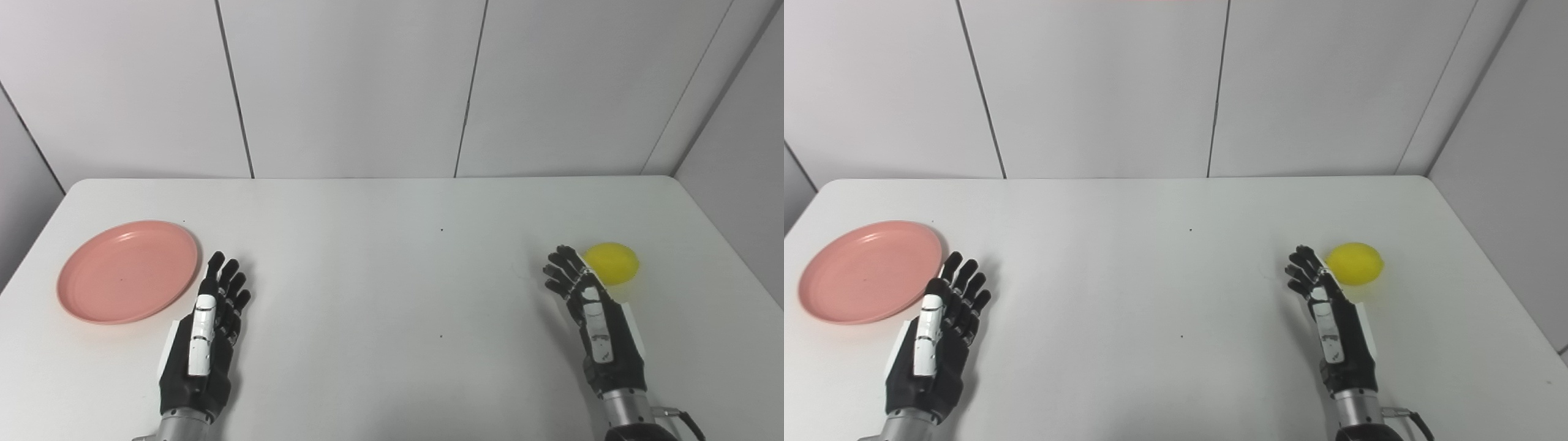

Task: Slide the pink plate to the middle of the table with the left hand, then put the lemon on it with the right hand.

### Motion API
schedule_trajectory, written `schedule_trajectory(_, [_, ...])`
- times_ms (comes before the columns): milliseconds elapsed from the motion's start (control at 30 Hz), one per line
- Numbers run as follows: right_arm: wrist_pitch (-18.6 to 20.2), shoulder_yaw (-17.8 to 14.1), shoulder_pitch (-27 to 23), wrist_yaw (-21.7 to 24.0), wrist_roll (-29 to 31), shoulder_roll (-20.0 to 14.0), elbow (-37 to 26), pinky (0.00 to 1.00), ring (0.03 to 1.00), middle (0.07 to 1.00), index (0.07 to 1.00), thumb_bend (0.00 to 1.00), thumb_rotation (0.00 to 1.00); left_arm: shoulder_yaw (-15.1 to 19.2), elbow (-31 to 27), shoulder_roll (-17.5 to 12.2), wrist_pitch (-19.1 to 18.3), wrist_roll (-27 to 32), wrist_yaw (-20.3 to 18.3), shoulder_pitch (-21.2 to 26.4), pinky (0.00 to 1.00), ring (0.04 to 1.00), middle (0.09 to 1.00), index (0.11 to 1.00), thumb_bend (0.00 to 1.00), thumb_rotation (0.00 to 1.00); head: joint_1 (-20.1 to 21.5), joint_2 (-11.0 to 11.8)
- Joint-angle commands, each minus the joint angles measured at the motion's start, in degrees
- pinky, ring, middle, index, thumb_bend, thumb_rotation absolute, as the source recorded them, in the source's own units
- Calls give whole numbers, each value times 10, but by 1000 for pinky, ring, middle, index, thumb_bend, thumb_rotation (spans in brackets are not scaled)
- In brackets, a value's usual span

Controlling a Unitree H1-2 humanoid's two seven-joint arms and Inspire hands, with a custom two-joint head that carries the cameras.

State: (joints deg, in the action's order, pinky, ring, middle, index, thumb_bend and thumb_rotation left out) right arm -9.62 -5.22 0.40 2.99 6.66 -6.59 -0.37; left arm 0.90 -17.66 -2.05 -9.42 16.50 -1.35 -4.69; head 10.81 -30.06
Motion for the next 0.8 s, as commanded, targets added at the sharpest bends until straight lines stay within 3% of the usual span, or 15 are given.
schedule_trajectory(0, [11, 8, 21, -1, -1, 14, 41, 865, 855, 875, 882, 924, 1000, 3, -17, 10, 4, 3, 0, 4, 1000, 1000, 1000, 1000, 478, 911, -1, 0])
schedule_trajectory(200, [47, 5, 18, -6, -13, 11, 36, 840, 860, 895, 894, 913, 1000, 3, -15, 14, 9, 2, -3, 5, 1000, 1000, 1000, 1000, 458, 921, -11, 2])
schedule_trajectory(600, [47, -6, 22, 16, 10, -8, 36, 846, 857, 886, 884, 933, 1000, -6, -11, 26, 19, -22, 3, 1, 1000, 1000, 1000, 1000, 502, 879, -59, -4])
schedule_trajectory(767, [32, -13, 23, 35, 34, -23, 47, 855, 861, 888, 888, 919, 1000, -12, -3, 36, 30, -34, 6, -3, 1000, 1000, 1000, 1000, 538, 846, -105, -4])
